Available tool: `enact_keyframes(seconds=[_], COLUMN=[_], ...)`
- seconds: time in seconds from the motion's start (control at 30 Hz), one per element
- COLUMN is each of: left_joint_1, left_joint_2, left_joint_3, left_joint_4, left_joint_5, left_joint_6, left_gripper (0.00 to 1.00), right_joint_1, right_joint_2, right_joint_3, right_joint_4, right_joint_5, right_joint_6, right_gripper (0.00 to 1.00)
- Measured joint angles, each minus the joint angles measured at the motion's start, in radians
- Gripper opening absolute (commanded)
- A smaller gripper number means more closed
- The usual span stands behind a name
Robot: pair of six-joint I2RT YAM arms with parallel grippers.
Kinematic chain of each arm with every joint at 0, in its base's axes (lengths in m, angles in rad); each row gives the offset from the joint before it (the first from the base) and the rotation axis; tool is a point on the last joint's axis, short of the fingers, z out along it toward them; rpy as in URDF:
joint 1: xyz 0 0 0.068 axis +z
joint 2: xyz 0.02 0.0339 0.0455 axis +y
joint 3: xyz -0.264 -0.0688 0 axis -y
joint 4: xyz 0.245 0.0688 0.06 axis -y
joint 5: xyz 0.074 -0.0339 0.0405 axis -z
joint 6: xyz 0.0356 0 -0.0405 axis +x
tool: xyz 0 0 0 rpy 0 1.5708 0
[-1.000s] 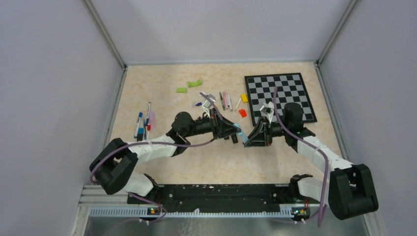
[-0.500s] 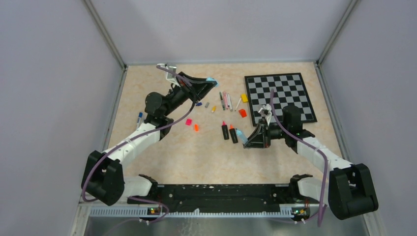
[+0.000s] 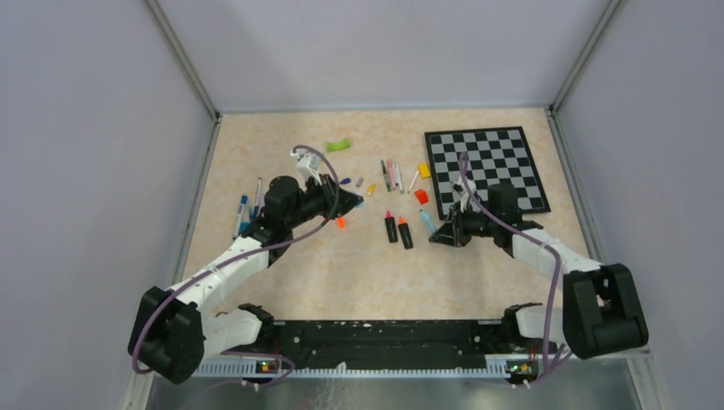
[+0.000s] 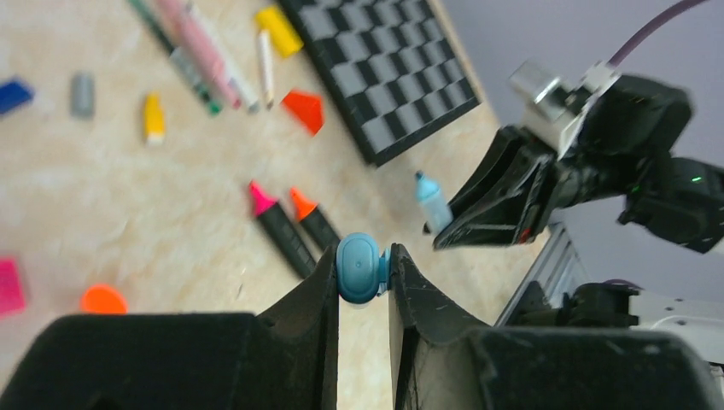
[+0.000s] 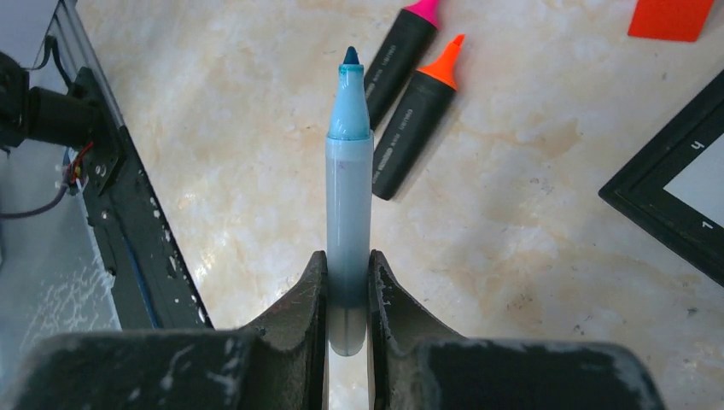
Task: Open the pen caps
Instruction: Open the pen cap from the pen, then place the pen at the center of the board, then place the pen cap at the center of the board.
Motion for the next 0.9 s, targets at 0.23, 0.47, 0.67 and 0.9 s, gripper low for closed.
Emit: enact_keyframes(seconds=[0.23,0.47,0.67,0.9], left_joint_1=[-0.017,-0.048,-0.076,-0.095], left_joint_2=[0.045,0.199,0.292,0.383], left_joint_3=[-0.023,0.024,0.074,0.172], left_joint_4=[-0.206,-0.315,-0.388,-0.484], left_joint_5=[-0.091,-0.172,-0.23,-0.314], left_joint_6=[0.052,0.085,0.094,0.099], left_gripper=[0.0,0.01,0.05,0.11], right_joint_1=[0.0,0.0,0.002,0.009], right_joint_2=[0.194,0.273,0.367,0.411], right_joint_3=[0.051,0.053,0.092,0.118], right_joint_4=[0.045,0.112,0.122,0.126], right_joint_5=[0.011,-0.001,-0.007,-0.015], right_joint_6=[0.095,0.164,0.201,0.213], right_gripper=[0.02,0.06,0.11,0.18])
